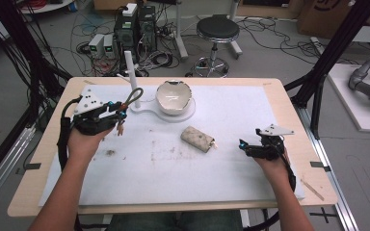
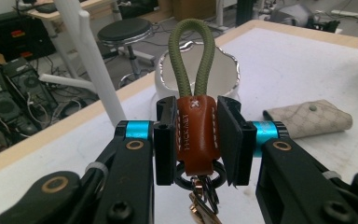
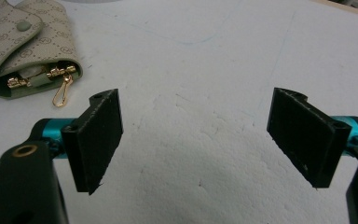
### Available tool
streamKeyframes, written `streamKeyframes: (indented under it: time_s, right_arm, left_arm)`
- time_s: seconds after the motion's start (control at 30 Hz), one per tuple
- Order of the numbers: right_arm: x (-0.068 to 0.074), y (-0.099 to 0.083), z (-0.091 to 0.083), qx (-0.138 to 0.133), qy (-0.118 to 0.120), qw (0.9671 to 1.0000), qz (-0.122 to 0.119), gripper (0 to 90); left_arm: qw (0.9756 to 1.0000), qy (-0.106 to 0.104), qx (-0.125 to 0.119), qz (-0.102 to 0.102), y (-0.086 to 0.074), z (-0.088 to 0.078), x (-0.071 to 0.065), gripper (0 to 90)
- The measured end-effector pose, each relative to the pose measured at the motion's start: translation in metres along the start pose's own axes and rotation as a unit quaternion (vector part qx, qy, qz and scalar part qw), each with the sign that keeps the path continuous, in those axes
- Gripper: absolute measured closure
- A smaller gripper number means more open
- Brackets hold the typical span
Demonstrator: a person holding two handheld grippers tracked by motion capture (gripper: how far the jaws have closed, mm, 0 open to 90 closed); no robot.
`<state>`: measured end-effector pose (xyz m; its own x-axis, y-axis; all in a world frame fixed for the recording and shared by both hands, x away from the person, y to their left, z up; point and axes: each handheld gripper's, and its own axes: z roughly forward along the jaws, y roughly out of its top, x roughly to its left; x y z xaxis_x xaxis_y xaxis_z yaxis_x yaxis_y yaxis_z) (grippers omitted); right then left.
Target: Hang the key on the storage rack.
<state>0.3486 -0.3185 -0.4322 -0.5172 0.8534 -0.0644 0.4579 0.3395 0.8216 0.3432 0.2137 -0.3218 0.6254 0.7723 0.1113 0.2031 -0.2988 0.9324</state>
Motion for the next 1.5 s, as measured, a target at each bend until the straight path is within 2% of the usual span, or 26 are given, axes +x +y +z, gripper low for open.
streamKeyframes:
  time_s: [0.1,0.33,0.57,0.6,0.63,0.7,0.8,0.93,1.23,1.33,1.4,1.43,1.5]
  right_arm:
    - [0.000,0.000,0.000,0.003,0.001,1.0000,-0.002,18.4]
    - [0.001,0.000,0.002,0.005,0.001,1.0000,-0.003,18.4]
    - [0.001,0.000,0.001,0.007,0.000,1.0000,-0.003,18.4]
    - [0.001,0.000,0.001,0.006,0.000,1.0000,-0.005,18.4]
    - [0.001,0.000,0.001,0.006,0.000,1.0000,-0.005,18.4]
    - [0.001,0.000,0.000,0.007,0.001,1.0000,-0.006,18.4]
    - [0.001,0.000,0.001,0.006,-0.001,1.0000,-0.004,18.4]
    - [0.001,-0.001,0.001,0.008,0.000,1.0000,-0.001,18.4]
    - [0.000,-0.001,0.001,0.009,0.001,1.0000,-0.001,18.4]
    - [0.000,-0.001,0.002,0.010,0.001,0.9999,-0.002,18.4]
    - [0.000,-0.001,0.002,0.010,0.003,0.9999,-0.002,18.4]
    - [0.001,-0.001,0.002,0.013,0.005,0.9999,-0.002,18.4]
    - [0.000,-0.001,0.003,0.014,0.007,0.9999,-0.005,18.4]
  left_arm:
    - [0.9999,0.010,-0.004,0.000,0.005,0.000,0.006,68.9]
    - [0.9989,0.036,-0.021,-0.018,0.019,0.000,0.028,68.9]
    - [0.9982,0.053,-0.016,-0.021,0.027,0.006,0.039,68.8]
    - [0.9979,0.055,-0.016,-0.029,0.026,0.010,0.043,68.9]
    - [0.9979,0.055,-0.016,-0.029,0.026,0.010,0.043,68.8]
    - [0.9976,0.060,-0.011,-0.033,0.024,0.014,0.046,68.8]
    - [0.9969,0.074,0.006,-0.026,0.022,0.023,0.047,68.8]
    - [0.9962,0.082,0.018,-0.024,0.020,0.031,0.049,68.7]
    - [0.9957,0.079,0.040,-0.027,0.014,0.045,0.054,67.0]
    - [0.9954,0.077,0.050,-0.027,0.012,0.048,0.054,51.3]
    - [0.9952,0.073,0.058,-0.031,0.011,0.049,0.052,47.7]
    - [0.9950,0.072,0.061,-0.031,0.012,0.049,0.051,40.8]
    - [0.9950,0.073,0.060,-0.031,0.012,0.048,0.048,36.6]
